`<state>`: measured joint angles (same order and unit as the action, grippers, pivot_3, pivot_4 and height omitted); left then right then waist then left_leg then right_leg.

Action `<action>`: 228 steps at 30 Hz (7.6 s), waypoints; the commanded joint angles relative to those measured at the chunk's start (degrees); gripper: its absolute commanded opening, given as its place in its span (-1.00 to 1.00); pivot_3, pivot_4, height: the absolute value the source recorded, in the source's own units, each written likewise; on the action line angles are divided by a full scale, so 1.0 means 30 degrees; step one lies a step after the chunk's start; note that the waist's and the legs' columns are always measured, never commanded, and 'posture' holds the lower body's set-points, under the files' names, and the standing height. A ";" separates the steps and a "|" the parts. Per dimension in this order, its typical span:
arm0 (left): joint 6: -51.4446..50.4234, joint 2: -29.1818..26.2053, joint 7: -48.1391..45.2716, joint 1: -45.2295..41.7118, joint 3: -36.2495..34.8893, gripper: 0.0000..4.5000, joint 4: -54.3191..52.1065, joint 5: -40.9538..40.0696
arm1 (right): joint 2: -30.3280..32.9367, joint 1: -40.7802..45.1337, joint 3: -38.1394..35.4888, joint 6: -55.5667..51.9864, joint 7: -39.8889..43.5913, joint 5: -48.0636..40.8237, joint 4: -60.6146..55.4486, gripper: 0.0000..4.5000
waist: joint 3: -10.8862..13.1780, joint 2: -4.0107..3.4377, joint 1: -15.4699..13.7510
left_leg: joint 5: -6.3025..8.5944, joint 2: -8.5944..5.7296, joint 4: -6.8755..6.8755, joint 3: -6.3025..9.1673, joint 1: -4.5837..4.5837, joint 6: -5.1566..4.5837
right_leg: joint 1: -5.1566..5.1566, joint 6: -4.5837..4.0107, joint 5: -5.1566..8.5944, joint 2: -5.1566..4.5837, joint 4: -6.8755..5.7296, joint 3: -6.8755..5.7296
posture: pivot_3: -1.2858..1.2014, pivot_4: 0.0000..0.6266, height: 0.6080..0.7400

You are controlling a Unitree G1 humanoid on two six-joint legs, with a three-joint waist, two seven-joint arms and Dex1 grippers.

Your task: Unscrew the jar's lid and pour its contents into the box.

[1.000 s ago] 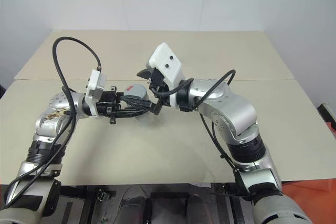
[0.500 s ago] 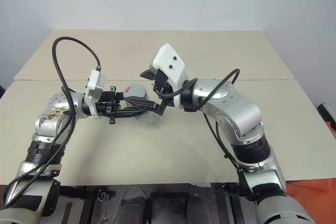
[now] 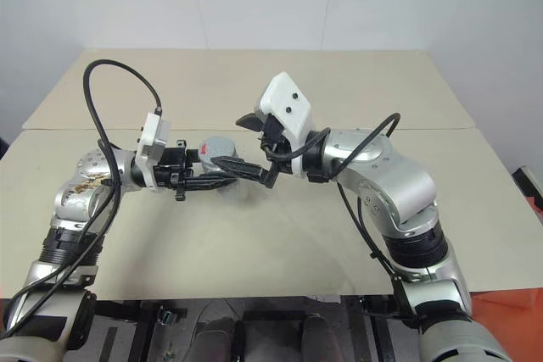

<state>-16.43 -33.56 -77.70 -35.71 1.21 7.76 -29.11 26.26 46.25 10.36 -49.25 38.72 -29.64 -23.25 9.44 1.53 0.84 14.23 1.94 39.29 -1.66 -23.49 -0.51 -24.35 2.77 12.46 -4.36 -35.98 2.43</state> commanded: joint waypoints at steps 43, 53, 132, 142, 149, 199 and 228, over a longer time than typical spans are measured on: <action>0.0282 -0.0259 -0.0178 -0.0136 -0.0276 -0.12 -0.0535 -0.0012 | -0.0870 0.1538 0.0672 -0.1247 -0.0299 -0.0968 0.0004 1.00 | 0.0000 0.0000 -0.0001 | 0.0000 0.0000 0.0000 0.0001 -0.0003 0.0000 | -0.0003 0.0000 0.0000 0.0001 -0.0005 -0.0001 | 0.03 -0.52 1.00; 0.0198 -0.0354 -0.0123 -0.0035 -0.0298 -0.12 -0.0716 -0.0046 | -0.0879 0.1534 0.0702 -0.1340 -0.0095 -0.1012 0.0129 0.92 | 0.0000 0.0000 0.0001 | 0.0000 0.0001 0.0000 0.0001 -0.0003 0.0000 | -0.0003 0.0001 0.0000 0.0001 -0.0006 -0.0001 | 0.03 -0.52 1.00; 0.0539 -0.0778 -0.0240 -0.0031 -0.0326 -0.12 -0.0574 0.0204 | -0.1087 0.1488 0.0978 -0.1120 0.0966 -0.0444 0.0677 0.84 | 0.0000 -0.0001 0.0004 | 0.0000 0.0001 0.0000 0.0000 -0.0004 0.0000 | -0.0006 0.0000 0.0000 0.0000 -0.0008 -0.0002 | 0.03 -0.52 1.00; 0.0554 -0.0863 -0.0170 0.0110 -0.0455 -0.12 -0.0671 0.0183 | -0.1102 0.1598 0.1100 -0.1167 0.1170 -0.0250 0.0856 0.23 | 0.0000 -0.0001 0.0004 | 0.0000 0.0001 0.0000 0.0000 -0.0004 0.0000 | -0.0005 0.0000 0.0000 0.0000 -0.0008 -0.0001 | 0.03 -0.52 1.00; 0.0619 -0.0884 -0.0224 0.0245 -0.0376 -0.12 -0.0655 0.0270 | -0.1215 0.2000 0.0231 -0.1736 0.1101 -0.0900 0.0990 0.23 | 0.0000 -0.0001 0.0004 | 0.0000 0.0001 0.0000 0.0000 -0.0004 0.0000 | -0.0005 0.0000 0.0000 0.0000 -0.0008 -0.0002 | 0.03 -0.52 1.00; 0.5047 0.0710 0.5312 -0.2561 -0.0548 -0.12 0.3377 0.4718 | 0.5528 -0.7083 -0.6200 -0.1482 0.0381 -0.0343 -0.0486 0.98 | 0.0007 0.0008 -0.0073 | 0.0004 -0.0008 -0.0001 0.0003 0.0020 -0.0009 | 0.0036 0.0007 0.0001 0.0001 0.0040 0.0007 | 0.03 -0.52 1.00; 1.0088 0.6921 3.6102 -1.6529 2.1117 -0.12 2.2657 3.5915 | 0.6573 -0.5959 -0.8236 -0.3392 -0.1300 -0.3010 -0.3279 0.98 | 0.0042 0.0058 -0.0507 | 0.0025 -0.0067 0.0126 -0.0006 -0.0330 -0.0047 | -0.0242 0.0070 -0.0025 -0.0022 -0.0054 0.0016 | 0.03 -0.52 1.00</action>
<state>15.79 -12.97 29.05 -83.00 64.04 75.59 78.27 45.94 28.18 -11.36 -58.75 35.67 -36.86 -30.12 9.56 1.71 -0.68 14.30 1.74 39.70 -1.68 -24.51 -0.65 -25.10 2.98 12.39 -4.43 -36.14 2.48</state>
